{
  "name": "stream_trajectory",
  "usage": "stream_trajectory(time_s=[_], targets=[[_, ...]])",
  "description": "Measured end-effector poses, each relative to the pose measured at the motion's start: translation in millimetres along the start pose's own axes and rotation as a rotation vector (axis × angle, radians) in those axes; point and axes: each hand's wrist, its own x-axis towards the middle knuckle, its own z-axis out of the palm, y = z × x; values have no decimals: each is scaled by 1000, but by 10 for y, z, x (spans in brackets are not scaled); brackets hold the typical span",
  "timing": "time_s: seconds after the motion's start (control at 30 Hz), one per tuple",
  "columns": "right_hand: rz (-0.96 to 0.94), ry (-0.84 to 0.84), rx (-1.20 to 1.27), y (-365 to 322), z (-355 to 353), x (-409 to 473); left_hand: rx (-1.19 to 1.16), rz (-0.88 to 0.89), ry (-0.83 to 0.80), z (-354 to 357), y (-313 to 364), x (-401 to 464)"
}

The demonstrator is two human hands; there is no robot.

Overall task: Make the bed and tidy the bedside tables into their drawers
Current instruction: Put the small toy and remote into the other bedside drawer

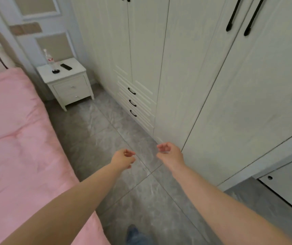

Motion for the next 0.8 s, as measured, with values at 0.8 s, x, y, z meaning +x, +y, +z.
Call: stream_trajectory(time_s=[0.8], targets=[[-196, -295, -174, -1521, 988, 3003, -198, -46, 298, -1053, 1481, 2123]])
